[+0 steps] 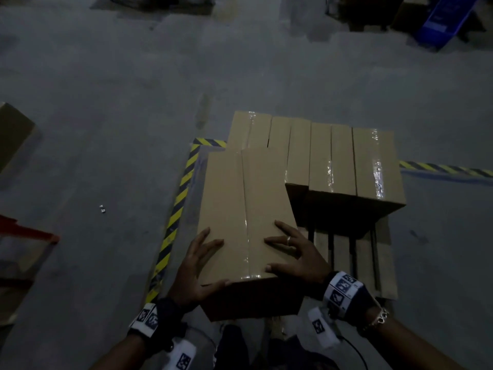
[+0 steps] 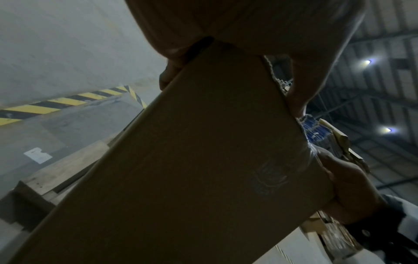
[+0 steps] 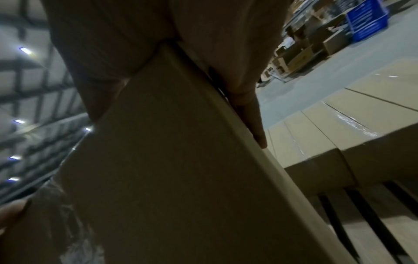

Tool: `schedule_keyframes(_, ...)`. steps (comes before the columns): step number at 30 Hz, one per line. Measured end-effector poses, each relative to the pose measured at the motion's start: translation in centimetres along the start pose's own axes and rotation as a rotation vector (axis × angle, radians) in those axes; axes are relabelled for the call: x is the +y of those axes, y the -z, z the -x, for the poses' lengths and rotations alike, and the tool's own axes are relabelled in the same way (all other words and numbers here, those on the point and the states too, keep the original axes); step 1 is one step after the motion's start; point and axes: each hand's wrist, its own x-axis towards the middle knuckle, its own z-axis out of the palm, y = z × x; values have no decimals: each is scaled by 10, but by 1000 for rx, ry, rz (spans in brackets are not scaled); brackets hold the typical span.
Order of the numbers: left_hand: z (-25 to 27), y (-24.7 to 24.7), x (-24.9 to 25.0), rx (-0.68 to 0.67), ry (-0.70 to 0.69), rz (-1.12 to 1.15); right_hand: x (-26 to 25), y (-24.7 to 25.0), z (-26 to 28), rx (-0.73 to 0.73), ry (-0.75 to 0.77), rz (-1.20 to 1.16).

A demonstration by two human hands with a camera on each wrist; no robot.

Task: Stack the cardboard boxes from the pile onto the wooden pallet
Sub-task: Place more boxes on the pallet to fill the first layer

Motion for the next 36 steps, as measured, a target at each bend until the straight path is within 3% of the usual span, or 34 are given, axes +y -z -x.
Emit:
schedule_keyframes(7,-13,24,-81,-63,26,-4,30,-54,-51,26,-37,10)
schedule_keyframes(16,-27,19,-190,-173,72,12,113,-125,-100,72,-100,-40)
schedule_keyframes(30,-3,-96,-393,-271,6,-136,329,-217,-139,135,-92,7)
schedule_keyframes(33,15,-128,-440,-329,-23,-213,374,-231,-146,100,-102,53)
schedule_keyframes(36,30,-150,-470,-345,46,-228,403,-241,-142,10,-135,100)
